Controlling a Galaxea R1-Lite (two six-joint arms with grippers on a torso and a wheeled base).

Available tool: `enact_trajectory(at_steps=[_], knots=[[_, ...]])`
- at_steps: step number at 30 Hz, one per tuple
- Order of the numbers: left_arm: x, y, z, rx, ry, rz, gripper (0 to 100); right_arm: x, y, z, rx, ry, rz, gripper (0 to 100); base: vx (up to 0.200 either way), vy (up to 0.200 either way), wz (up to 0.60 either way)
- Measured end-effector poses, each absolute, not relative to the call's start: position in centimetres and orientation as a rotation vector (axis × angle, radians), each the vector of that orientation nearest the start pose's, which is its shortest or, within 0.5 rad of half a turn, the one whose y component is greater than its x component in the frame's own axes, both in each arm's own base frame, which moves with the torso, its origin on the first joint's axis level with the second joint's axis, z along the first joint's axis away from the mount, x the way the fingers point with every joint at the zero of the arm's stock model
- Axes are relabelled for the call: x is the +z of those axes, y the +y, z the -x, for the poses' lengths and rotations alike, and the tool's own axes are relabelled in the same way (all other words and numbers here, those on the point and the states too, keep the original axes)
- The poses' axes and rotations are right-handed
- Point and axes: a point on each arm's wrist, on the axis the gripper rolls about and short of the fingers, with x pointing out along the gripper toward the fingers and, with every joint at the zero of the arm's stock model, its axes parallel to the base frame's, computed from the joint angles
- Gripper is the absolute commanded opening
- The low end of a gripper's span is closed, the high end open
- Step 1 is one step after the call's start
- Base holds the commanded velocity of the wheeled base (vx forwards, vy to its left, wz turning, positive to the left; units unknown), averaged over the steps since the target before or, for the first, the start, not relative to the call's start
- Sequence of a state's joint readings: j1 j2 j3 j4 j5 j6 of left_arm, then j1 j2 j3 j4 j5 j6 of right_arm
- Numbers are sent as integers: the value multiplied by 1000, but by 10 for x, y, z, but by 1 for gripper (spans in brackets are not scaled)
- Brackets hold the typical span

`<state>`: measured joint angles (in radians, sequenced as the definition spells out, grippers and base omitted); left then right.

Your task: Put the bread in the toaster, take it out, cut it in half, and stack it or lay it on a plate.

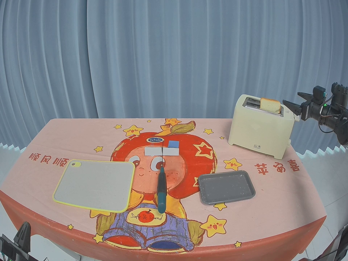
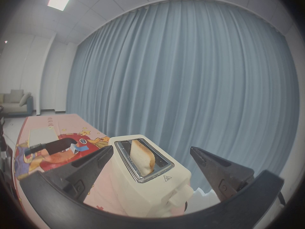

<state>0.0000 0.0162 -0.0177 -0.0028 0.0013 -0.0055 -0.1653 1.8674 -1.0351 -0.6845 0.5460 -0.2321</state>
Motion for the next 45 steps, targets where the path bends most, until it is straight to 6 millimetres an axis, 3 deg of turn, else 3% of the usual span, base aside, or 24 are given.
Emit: enact_trajectory(at_steps=[8,14,27,35,45], knots=[[81,0,23,1,-4,6,0,204,-38,-318,247,123,110,100,0,0,0],[81,0,23,1,-4,6,0,209,-39,-305,122,127,76,100,0,0,0],[81,0,23,1,-4,6,0,230,-35,-271,99,63,-107,100,0,0,0],[81,0,23,1,-4,6,0,221,-38,-238,74,89,-201,100,0,0,0],[81,0,23,1,-4,6,0,220,-51,-222,41,12,-164,100,0,0,0]])
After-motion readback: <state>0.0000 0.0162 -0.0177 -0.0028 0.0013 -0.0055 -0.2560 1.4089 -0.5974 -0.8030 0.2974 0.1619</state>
